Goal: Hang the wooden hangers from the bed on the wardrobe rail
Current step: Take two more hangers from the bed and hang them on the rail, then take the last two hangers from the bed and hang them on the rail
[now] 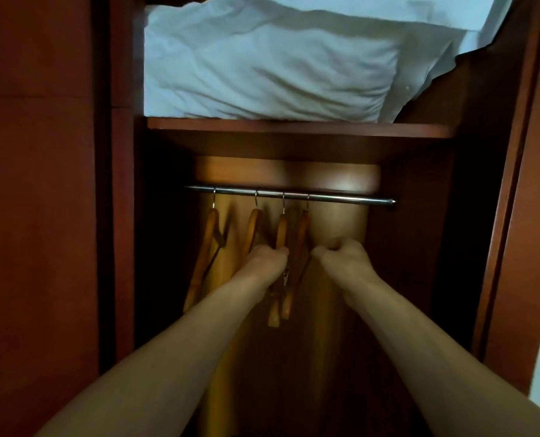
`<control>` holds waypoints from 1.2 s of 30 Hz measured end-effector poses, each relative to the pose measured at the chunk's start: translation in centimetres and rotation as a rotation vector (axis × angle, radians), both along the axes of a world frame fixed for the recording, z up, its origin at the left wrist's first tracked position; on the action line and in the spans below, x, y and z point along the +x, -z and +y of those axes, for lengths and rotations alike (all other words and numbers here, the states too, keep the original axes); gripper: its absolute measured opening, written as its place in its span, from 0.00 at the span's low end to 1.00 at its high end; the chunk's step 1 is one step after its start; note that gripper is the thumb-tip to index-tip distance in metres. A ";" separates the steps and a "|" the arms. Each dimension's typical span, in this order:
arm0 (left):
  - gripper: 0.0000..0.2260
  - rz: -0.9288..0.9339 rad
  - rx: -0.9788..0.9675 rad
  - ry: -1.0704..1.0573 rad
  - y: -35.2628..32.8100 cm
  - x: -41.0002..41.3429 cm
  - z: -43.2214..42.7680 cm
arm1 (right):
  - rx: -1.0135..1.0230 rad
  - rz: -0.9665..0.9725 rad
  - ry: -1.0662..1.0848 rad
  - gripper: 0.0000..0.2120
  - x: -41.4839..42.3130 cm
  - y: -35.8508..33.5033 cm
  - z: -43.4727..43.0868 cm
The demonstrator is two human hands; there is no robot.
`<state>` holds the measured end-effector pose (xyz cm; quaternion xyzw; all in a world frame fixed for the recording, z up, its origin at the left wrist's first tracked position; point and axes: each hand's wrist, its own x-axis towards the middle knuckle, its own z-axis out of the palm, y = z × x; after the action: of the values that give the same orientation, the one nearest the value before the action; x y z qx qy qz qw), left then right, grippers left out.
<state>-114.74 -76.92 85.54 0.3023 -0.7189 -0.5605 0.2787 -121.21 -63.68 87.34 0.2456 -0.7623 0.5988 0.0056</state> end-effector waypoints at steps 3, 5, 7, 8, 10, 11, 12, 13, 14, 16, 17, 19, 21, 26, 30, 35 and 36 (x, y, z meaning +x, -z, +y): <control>0.23 -0.004 -0.036 -0.096 -1.6 3.7 3.5 | -0.070 0.003 -0.107 0.06 1.1 -0.9 0.9; 0.15 0.032 -0.061 -0.173 -2.3 6.1 6.1 | -0.082 -0.016 -0.216 0.03 2.5 -1.2 2.0; 0.14 0.033 -0.092 -0.251 -2.2 8.1 8.0 | -0.079 -0.045 -0.341 0.05 3.8 -0.8 3.2; 0.16 0.025 -0.112 -0.285 -1.9 9.2 8.8 | -0.070 -0.058 -0.401 0.06 4.8 -0.4 3.9; 0.20 0.013 -0.101 -0.330 -0.9 11.7 10.7 | -0.051 -0.067 -0.510 0.07 7.0 0.6 5.0; 0.22 -0.003 -0.082 -0.350 -0.3 13.0 11.4 | -0.042 -0.075 -0.549 0.09 8.2 1.1 5.6; 0.22 -0.025 -0.067 -0.364 0.2 14.3 12.2 | -0.034 -0.090 -0.582 0.11 9.2 1.7 5.8; 0.21 -0.048 -0.053 -0.386 0.9 15.8 12.9 | -0.027 -0.112 -0.610 0.15 10.7 2.2 6.1; 0.22 -0.061 -0.038 -0.415 1.4 17.4 13.6 | -0.010 -0.133 -0.644 0.18 12.2 2.7 6.4; 0.27 -0.095 -0.019 -0.481 2.4 20.9 14.9 | 0.010 -0.187 -0.718 0.20 15.2 3.4 6.6; 0.28 -0.111 -0.014 -0.526 2.9 22.9 15.4 | 0.014 -0.197 -0.754 0.19 16.8 3.7 6.6; 0.27 -0.150 -0.014 -0.624 3.7 27.2 16.5 | 0.020 -0.199 -0.838 0.14 20.4 4.3 6.5; 0.25 -0.192 -0.013 -0.719 4.5 31.9 17.6 | 0.040 -0.193 -0.903 0.15 24.8 5.0 6.5; 0.19 -0.203 0.031 -0.936 5.5 44.9 21.4 | 0.123 -0.164 -1.145 0.17 37.9 6.1 7.0; 0.18 -0.157 0.075 -1.121 5.5 56.5 26.2 | 0.169 -0.136 -1.321 0.17 49.4 6.4 8.9; 0.16 -0.164 0.095 -1.314 6.1 70.6 35.1 | 0.205 -0.143 -1.572 0.07 64.0 7.8 13.8; 0.17 -0.162 0.099 -1.358 6.4 73.2 37.0 | 0.215 -0.140 -1.619 0.11 66.9 8.2 15.1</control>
<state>-41.52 -39.89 79.16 0.7395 -0.3620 -0.2692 0.4996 -54.31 -48.62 79.11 0.6810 -0.4008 0.3550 -0.4996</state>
